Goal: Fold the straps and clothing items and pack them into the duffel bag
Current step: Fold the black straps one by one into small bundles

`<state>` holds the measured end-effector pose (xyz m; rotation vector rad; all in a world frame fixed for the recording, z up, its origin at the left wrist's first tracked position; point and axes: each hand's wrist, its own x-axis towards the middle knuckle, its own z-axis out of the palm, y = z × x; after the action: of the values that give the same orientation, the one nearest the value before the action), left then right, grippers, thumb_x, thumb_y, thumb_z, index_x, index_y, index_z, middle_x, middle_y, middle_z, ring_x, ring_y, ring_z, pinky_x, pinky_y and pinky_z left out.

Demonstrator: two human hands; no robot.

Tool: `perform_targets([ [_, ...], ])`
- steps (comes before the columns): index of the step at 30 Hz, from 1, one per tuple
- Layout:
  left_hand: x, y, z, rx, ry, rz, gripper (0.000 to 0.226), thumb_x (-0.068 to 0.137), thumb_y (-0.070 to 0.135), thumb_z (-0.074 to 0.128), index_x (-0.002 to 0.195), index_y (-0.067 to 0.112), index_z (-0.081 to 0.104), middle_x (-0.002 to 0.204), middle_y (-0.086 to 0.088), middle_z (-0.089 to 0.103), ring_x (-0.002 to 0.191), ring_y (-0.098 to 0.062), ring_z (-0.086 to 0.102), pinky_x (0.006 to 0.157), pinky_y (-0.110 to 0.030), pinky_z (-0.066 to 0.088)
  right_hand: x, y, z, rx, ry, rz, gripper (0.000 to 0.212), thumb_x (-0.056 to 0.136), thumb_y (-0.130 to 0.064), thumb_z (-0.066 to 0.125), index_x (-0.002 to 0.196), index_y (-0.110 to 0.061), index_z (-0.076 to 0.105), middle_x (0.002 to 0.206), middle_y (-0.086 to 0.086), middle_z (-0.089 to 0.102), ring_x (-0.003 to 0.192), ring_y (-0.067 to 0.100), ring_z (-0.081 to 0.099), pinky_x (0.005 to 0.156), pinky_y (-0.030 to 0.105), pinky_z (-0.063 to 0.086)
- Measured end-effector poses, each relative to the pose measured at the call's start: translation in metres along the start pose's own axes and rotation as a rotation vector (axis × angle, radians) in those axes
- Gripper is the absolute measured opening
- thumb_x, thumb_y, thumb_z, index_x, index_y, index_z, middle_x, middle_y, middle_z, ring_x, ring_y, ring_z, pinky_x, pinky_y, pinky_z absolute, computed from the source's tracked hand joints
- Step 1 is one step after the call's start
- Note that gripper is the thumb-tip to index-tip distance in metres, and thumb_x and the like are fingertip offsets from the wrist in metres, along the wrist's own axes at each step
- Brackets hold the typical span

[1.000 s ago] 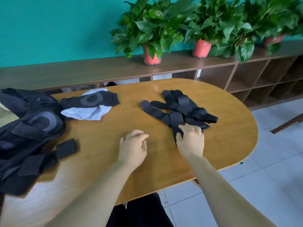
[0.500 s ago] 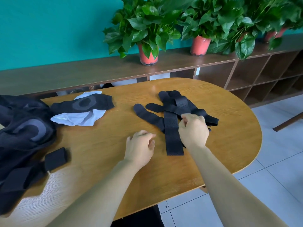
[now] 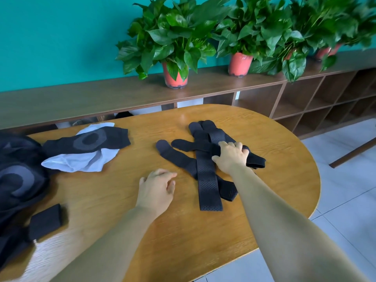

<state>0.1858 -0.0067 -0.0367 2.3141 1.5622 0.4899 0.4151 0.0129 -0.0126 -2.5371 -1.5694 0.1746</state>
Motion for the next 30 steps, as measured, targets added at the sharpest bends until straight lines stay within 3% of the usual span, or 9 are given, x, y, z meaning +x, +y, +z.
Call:
perform_targets([
  [7, -0.007, -0.006, -0.004, 0.022, 0.015, -0.013, 0.032, 0.098, 0.028, 0.047, 0.129, 0.033, 0.057, 0.130, 0.014, 0.051, 0.107, -0.008, 0.053, 0.103, -0.038, 0.031, -0.008, 0.000, -0.011, -0.051, 0.091, -0.025, 0.042, 0.090, -0.040, 0.057, 0.126, -0.020, 0.051, 0.126, 0.009, 0.051, 0.119, 0.030, 0.041, 0.099, 0.044, 0.032],
  [11, -0.017, -0.015, -0.014, 0.043, 0.047, -0.024, 0.032, 0.098, 0.026, 0.048, 0.128, 0.031, 0.057, 0.131, 0.013, 0.053, 0.119, -0.007, 0.048, 0.102, -0.036, 0.030, -0.027, -0.013, -0.027, -0.059, 0.122, -0.051, 0.035, 0.090, -0.035, 0.058, 0.117, -0.014, 0.053, 0.121, 0.011, 0.048, 0.104, 0.030, 0.054, 0.091, 0.039, 0.037],
  [15, -0.036, -0.025, -0.028, 0.112, 0.054, -0.057, 0.034, 0.099, 0.027, 0.046, 0.131, 0.032, 0.055, 0.134, 0.013, 0.051, 0.125, -0.007, 0.044, 0.102, -0.035, 0.028, -0.057, -0.040, -0.039, -0.077, 0.135, -0.079, 0.031, 0.089, -0.031, 0.059, 0.114, -0.014, 0.055, 0.120, 0.010, 0.047, 0.100, 0.028, 0.055, 0.079, 0.034, 0.037],
  [20, -0.064, -0.044, -0.044, 0.165, 0.071, -0.099, 0.034, 0.098, 0.026, 0.045, 0.130, 0.034, 0.055, 0.132, 0.013, 0.052, 0.122, -0.008, 0.046, 0.098, -0.034, 0.028, -0.101, -0.081, -0.031, -0.049, 0.152, -0.081, 0.037, 0.088, -0.040, 0.057, 0.116, -0.015, 0.056, 0.115, 0.008, 0.049, 0.100, 0.026, 0.054, 0.082, 0.034, 0.036],
  [25, -0.089, -0.062, -0.055, 0.166, 0.087, -0.122, 0.034, 0.097, 0.025, 0.046, 0.129, 0.035, 0.055, 0.128, 0.015, 0.052, 0.118, -0.007, 0.048, 0.093, -0.031, 0.026, -0.133, -0.119, 0.001, -0.074, 0.156, -0.100, 0.062, 0.084, -0.063, 0.052, 0.123, -0.015, 0.050, 0.122, 0.007, 0.054, 0.115, 0.027, 0.047, 0.093, 0.041, 0.033],
  [30, -0.107, -0.079, -0.065, 0.193, 0.088, -0.128, 0.034, 0.098, 0.026, 0.044, 0.129, 0.035, 0.054, 0.132, 0.012, 0.049, 0.122, -0.010, 0.045, 0.096, -0.036, 0.026, -0.147, -0.133, 0.018, -0.052, 0.083, -0.083, 0.090, 0.069, -0.082, 0.049, 0.132, -0.017, 0.044, 0.126, 0.005, 0.053, 0.120, 0.027, 0.042, 0.094, 0.044, 0.033],
])
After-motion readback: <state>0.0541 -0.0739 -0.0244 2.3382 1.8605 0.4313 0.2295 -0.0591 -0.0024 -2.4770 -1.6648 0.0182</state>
